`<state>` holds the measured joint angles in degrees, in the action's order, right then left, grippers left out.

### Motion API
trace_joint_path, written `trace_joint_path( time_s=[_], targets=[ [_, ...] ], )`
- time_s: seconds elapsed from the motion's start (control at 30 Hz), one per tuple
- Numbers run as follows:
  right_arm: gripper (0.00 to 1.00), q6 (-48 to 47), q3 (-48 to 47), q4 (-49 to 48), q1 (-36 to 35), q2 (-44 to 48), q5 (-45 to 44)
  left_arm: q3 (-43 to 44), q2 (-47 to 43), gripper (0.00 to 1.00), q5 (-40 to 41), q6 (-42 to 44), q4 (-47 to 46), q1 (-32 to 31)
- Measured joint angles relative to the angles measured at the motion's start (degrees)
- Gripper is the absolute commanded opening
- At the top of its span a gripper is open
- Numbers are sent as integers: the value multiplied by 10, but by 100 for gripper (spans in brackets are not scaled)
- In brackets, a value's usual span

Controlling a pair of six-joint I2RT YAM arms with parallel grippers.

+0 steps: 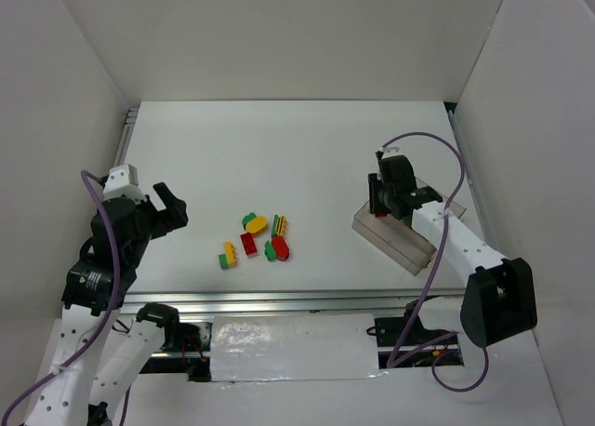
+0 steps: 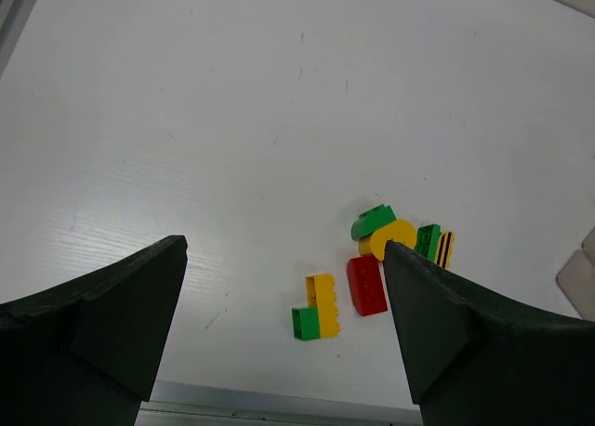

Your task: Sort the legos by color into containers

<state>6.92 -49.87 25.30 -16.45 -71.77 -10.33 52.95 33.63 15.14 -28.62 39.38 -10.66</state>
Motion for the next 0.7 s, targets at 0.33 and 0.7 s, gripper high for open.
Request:
trace_joint_path(
  time_s=[0.33, 0.7],
  targets=[
    [26, 0, 1, -1, 0, -8, 9, 0, 0, 100, 0, 0, 0, 0],
    [49, 10, 10, -2, 1, -8, 12, -1, 0, 100, 0, 0, 0, 0]
  ],
)
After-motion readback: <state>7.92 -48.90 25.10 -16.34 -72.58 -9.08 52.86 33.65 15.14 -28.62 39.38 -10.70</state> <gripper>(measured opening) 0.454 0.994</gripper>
